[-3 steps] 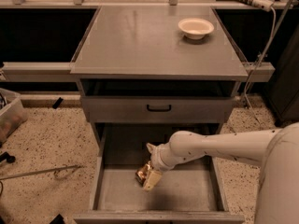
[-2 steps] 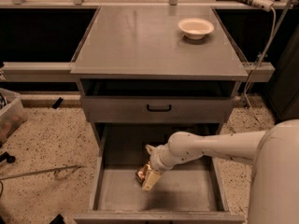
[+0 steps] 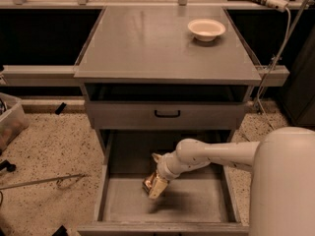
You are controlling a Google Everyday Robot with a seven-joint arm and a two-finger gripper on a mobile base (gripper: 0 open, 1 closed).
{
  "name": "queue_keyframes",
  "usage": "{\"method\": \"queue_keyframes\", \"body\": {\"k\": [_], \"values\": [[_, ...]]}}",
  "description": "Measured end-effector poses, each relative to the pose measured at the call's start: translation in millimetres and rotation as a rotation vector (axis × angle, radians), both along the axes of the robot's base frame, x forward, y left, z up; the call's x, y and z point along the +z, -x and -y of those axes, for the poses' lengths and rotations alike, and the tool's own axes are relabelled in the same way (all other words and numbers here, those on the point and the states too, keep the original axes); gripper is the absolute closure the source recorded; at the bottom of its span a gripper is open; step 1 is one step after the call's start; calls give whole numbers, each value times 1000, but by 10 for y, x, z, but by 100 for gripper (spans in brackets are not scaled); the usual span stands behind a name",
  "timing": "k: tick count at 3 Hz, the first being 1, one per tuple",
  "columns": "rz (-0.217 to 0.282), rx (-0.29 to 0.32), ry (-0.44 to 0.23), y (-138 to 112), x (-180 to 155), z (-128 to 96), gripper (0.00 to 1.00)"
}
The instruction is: Pick orange can from middle drawer and place on counter
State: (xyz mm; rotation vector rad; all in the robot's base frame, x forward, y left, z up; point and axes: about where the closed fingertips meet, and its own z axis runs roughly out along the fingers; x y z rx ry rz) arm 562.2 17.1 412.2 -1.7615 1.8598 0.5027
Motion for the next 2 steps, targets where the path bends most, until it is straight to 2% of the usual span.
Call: {"method": "queue_keyframes", "body": {"k": [2], "values": [[-38,20,-22,-93,-271,-86,0]]}}
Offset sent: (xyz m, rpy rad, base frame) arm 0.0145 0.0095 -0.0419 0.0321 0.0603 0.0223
